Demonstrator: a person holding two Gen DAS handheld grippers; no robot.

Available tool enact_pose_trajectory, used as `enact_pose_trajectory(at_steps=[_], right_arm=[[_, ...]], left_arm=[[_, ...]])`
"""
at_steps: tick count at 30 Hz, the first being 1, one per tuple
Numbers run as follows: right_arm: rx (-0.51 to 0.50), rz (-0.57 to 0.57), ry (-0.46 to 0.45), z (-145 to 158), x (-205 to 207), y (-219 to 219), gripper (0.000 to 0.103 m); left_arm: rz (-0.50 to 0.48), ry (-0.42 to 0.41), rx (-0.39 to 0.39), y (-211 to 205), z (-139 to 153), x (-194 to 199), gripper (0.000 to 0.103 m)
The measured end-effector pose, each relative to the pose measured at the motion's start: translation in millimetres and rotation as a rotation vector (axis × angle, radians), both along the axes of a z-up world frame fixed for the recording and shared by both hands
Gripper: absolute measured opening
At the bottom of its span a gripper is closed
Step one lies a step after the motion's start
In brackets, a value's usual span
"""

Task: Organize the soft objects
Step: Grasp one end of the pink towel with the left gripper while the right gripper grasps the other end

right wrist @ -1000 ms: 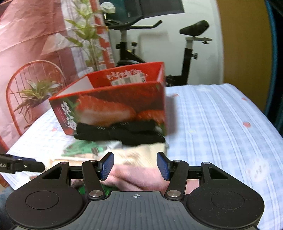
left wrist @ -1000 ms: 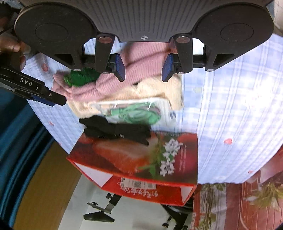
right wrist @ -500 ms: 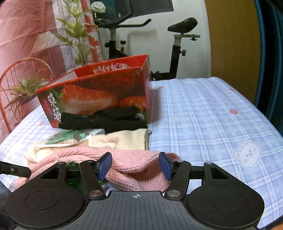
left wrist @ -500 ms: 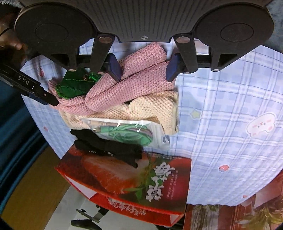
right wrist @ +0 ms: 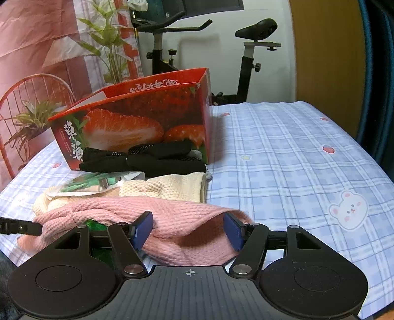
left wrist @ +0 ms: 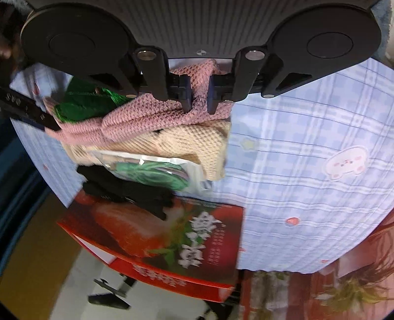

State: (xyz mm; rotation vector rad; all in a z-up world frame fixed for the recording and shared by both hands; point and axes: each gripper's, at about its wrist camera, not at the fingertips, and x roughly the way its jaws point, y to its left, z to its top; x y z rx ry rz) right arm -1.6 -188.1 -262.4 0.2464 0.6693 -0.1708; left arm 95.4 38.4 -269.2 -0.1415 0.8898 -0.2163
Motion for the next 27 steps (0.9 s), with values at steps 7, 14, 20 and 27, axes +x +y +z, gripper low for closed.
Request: enact_pose_trajectory(at_steps=[7,14,20,27], right_arm=[[-0.018,0.043,0.023,-4,4,6,0.061],[-0.025,0.038,0.045,-6,6,7,0.066],[-0.074,0.007,0.008,-2,3,7,0.074],[-0.062,0.011,0.077,-13,11,5,0.08]], left_arm=[[0.089,0.009,-0.057,18,-3,3,0.014],[0.083,0.005,-0.104,20,-2,-2,0.021],[0.076,-0.046,-0.136,22,8,-12,0.048],[-0.005,-0.008,-0.125,10,1,-11,0.063]])
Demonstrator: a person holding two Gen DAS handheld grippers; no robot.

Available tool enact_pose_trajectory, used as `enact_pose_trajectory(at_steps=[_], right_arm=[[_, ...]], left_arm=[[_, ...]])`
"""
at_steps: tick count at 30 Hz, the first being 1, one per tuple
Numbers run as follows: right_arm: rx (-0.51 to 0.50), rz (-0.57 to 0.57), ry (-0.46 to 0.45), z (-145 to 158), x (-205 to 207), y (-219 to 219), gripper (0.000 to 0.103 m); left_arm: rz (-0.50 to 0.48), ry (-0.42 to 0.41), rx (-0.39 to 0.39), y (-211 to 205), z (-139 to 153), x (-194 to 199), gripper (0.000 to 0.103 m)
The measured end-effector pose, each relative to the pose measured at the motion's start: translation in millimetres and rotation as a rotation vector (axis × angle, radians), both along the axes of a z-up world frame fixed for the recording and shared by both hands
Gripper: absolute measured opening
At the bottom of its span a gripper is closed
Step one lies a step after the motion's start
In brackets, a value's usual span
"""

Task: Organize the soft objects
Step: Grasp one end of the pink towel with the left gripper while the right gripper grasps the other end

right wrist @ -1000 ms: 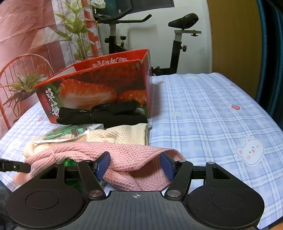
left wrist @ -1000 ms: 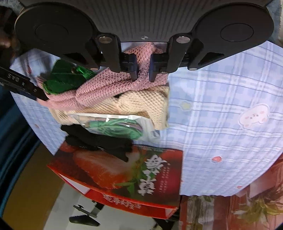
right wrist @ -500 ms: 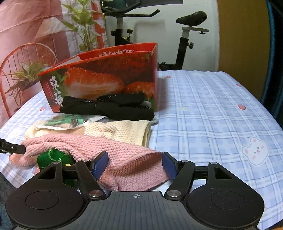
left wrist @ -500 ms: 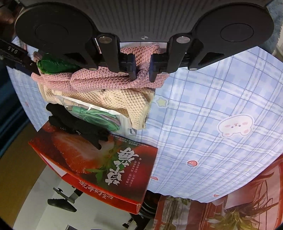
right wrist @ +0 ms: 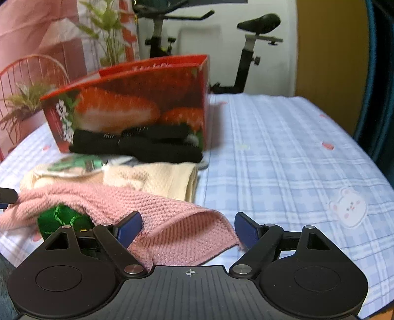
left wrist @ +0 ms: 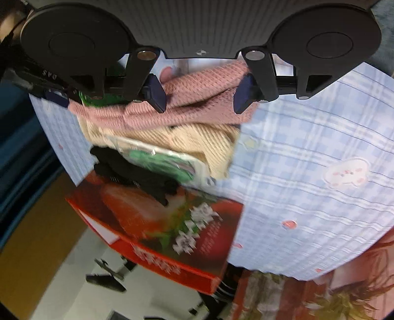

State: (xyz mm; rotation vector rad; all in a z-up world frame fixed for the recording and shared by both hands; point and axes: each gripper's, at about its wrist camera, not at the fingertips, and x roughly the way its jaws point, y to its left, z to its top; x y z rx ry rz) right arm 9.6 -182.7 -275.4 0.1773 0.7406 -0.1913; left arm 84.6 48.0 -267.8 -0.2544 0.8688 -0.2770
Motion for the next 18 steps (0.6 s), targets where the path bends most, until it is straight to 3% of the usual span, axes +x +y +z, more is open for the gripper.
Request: enact_pose_trajectory(at_steps=[3,9,11,14,18], right_arm=[[-0.012,0.023,0.011,-1,1,5,0.078],[0.0,0.055,0.009,0,1,9,0.06],[0.015,0.076,0.008,1,0,10,0.04],[0.036,0.115,0.01,2,0,14,0.024],[0.039,0.145,0.001,6,-1,19,0.012]], left_arm=[[-0.02,0.014,0.017,-5,-5,1,0.063],[-0.033,0.016,0.038,-6,-9,1,0.063],[-0.04,0.014,0.051,-8,-9,0,0.063],[-0.049,0.009,0.07,-10,-9,0,0.063],[-0.055,0.007,0.077,-11,-9,0,0.062]])
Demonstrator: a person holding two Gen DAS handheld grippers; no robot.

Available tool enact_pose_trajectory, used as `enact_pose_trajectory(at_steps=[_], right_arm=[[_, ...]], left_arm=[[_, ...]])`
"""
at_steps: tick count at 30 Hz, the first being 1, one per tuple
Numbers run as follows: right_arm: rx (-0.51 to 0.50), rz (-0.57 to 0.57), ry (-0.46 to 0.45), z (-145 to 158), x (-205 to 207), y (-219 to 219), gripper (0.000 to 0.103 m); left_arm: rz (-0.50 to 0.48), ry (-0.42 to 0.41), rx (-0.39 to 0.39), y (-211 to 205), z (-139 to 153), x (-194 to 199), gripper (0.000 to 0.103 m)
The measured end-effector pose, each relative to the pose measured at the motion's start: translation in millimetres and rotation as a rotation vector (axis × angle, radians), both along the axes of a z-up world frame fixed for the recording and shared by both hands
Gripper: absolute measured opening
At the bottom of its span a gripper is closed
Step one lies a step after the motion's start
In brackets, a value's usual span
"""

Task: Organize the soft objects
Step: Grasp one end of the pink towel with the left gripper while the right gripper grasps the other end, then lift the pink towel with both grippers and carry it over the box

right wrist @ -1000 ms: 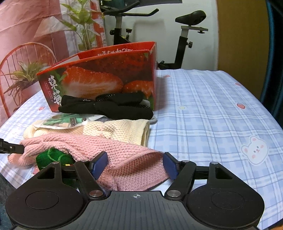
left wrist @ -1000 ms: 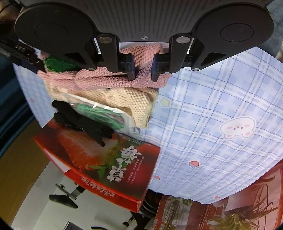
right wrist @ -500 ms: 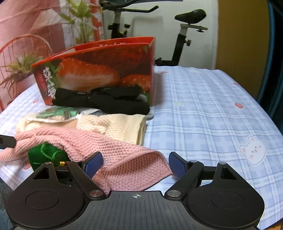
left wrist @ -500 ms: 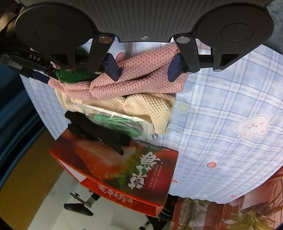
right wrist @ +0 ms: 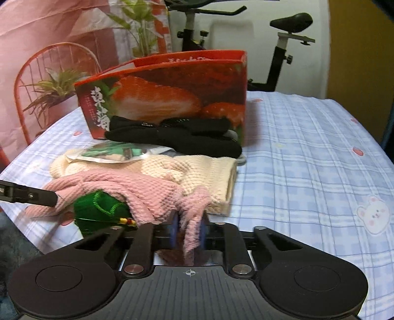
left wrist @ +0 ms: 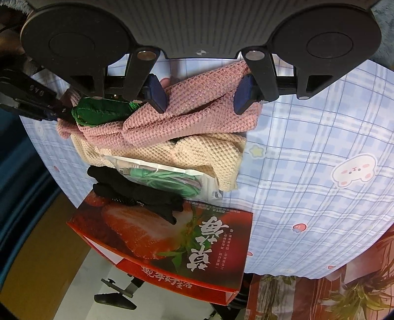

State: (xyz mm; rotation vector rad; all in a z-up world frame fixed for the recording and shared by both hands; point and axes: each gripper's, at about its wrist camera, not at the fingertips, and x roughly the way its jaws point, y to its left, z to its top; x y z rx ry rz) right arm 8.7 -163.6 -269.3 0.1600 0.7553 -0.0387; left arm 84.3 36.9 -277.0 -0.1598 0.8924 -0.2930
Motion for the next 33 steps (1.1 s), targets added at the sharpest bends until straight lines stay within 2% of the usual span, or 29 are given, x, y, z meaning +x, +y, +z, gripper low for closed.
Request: enact_pose_trajectory(at_steps=[1,3,4,7,10,20,28,33], right_arm=[[0.0,-0.001,-0.01,2,-1,0,0.011],[0.003,-0.008,-0.046,9,-5,0,0.011],[0.007,-0.011,-0.075,14,-8,-1,0.011],[0.004,-0.021,-0.139,26,-14,-1,0.01],[-0.003,-0.014,-0.179,35,-16,0,0.01],[0.033,0.01,-0.312,75,-13,-7,0.009],[-0.015,0.063,-0.388,128,41,-15,0.009],[-0.09,0.079,-0.402,157,90,-25,0.009]], left_arm=[[0.002,0.0,0.0,0,0,0,0.06],[0.004,-0.005,0.007,1,1,-1,0.032],[0.004,-0.007,0.01,1,1,0,0.008],[0.009,-0.019,-0.013,4,4,-1,0.006],[0.02,-0.067,-0.022,7,15,-6,0.005],[0.033,-0.3,0.015,12,78,-12,0.005],[-0.005,-0.462,0.119,-7,142,41,0.005],[-0.019,-0.456,0.159,-22,159,92,0.005]])
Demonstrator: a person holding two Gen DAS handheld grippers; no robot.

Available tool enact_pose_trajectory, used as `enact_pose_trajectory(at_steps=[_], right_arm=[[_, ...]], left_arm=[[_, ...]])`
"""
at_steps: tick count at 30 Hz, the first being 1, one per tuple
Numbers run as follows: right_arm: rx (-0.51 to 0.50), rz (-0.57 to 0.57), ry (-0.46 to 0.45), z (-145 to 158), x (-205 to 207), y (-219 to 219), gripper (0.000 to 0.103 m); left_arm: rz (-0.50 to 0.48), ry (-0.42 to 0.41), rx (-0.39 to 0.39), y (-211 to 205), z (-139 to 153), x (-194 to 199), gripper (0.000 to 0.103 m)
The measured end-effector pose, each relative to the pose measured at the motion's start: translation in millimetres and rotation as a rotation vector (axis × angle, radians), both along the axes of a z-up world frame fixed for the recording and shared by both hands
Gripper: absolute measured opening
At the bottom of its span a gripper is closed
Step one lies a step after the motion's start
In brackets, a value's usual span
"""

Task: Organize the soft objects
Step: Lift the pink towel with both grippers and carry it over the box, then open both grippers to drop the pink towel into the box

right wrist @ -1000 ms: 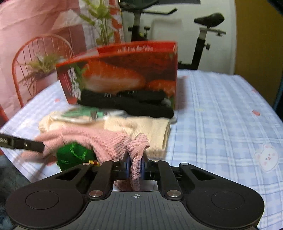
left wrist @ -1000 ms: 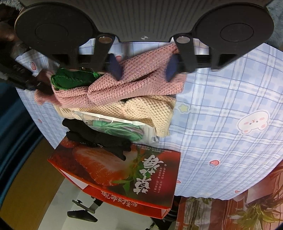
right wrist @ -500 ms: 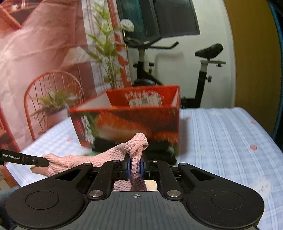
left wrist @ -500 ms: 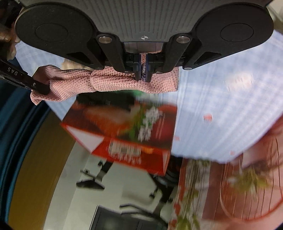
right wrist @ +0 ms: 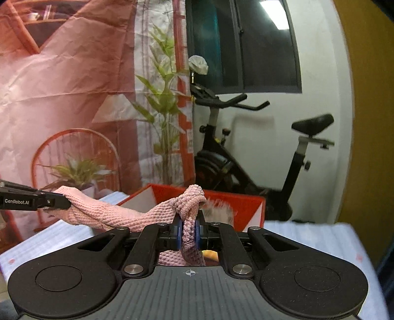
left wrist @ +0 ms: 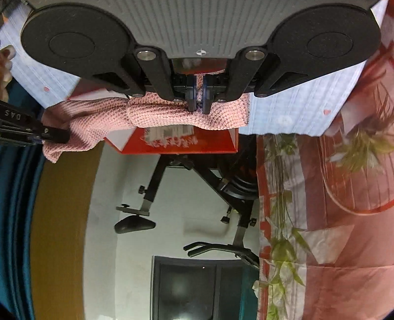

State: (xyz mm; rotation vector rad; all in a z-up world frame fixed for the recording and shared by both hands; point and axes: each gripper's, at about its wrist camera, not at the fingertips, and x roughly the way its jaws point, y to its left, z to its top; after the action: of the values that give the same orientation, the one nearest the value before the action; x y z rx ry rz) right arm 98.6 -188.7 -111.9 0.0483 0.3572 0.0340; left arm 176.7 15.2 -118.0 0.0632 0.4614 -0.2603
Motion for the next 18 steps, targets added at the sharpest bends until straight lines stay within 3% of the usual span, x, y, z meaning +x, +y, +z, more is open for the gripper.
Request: enact_pose_trajectory(at_steps=[5,9,18], right_arm=[[-0.062,-0.021,0.051,2,55,-8,0.009],[-0.067,-0.036,0.146,-20,91,-8,0.009],[-0.062,-0.054,0.291,-74,124,-2,0.01]], left_arm=[[0.001,0.079,0.039,-16,-5,52,0.005],[-0.018,0.16,0.064,-29,-24,84,0.005],[-0.044,0.299,0.071,-40,-68,108,0.005]])
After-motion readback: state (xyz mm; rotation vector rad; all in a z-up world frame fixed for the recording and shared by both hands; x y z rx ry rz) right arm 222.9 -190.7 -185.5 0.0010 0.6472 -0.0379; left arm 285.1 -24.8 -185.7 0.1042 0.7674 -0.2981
